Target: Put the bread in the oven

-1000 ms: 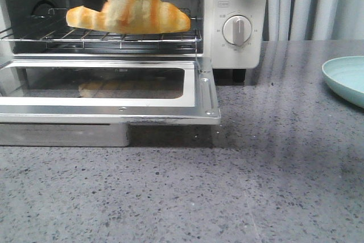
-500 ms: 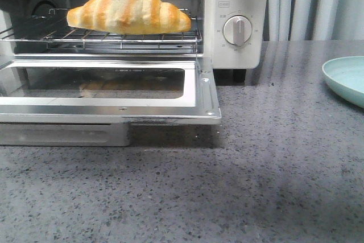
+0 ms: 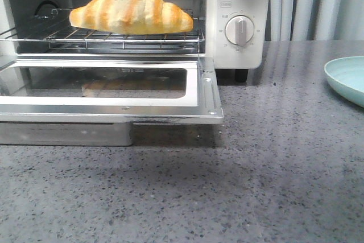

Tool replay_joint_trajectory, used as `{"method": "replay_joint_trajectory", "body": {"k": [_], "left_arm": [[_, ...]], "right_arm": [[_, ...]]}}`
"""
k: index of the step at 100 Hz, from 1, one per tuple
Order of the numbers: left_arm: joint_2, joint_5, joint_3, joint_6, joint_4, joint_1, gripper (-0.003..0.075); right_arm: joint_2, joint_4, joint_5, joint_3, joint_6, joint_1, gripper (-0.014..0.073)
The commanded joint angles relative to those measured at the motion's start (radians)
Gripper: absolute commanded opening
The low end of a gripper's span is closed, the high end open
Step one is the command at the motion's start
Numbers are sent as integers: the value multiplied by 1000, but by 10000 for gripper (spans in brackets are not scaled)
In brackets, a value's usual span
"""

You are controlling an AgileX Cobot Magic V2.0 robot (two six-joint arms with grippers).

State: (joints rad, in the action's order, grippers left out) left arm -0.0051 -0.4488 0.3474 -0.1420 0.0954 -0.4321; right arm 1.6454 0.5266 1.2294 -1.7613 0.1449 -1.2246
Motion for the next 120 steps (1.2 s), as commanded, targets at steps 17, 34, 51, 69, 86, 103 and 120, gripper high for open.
{"method": "replay_joint_trajectory", "body": {"k": [17,34,51,69,86,103,120], "left_arm": [[-17,204,-85,-2,-27,168,-21],[-17,224,-122,-2,9,237,-21],[-17,224,-158,-2,34,252,-21],[-17,222,-162,-2,26,252,-21],[-17,222,-162,-2,26,252,-21],[-17,222,-162,-2,26,252,-21],[-17,222,-162,-2,26,252,-21]], "right_arm": [[-133,33,77,-32,-18,1,393],[-184,33,77,-30,-18,26,124],[-212,33,77,-30,-18,100,-75],[-221,39,77,-30,-18,212,-75],[-223,39,77,-30,-18,314,-74],[-232,28,77,-30,-29,347,-75],[-234,26,77,-30,-54,347,-75]]}}
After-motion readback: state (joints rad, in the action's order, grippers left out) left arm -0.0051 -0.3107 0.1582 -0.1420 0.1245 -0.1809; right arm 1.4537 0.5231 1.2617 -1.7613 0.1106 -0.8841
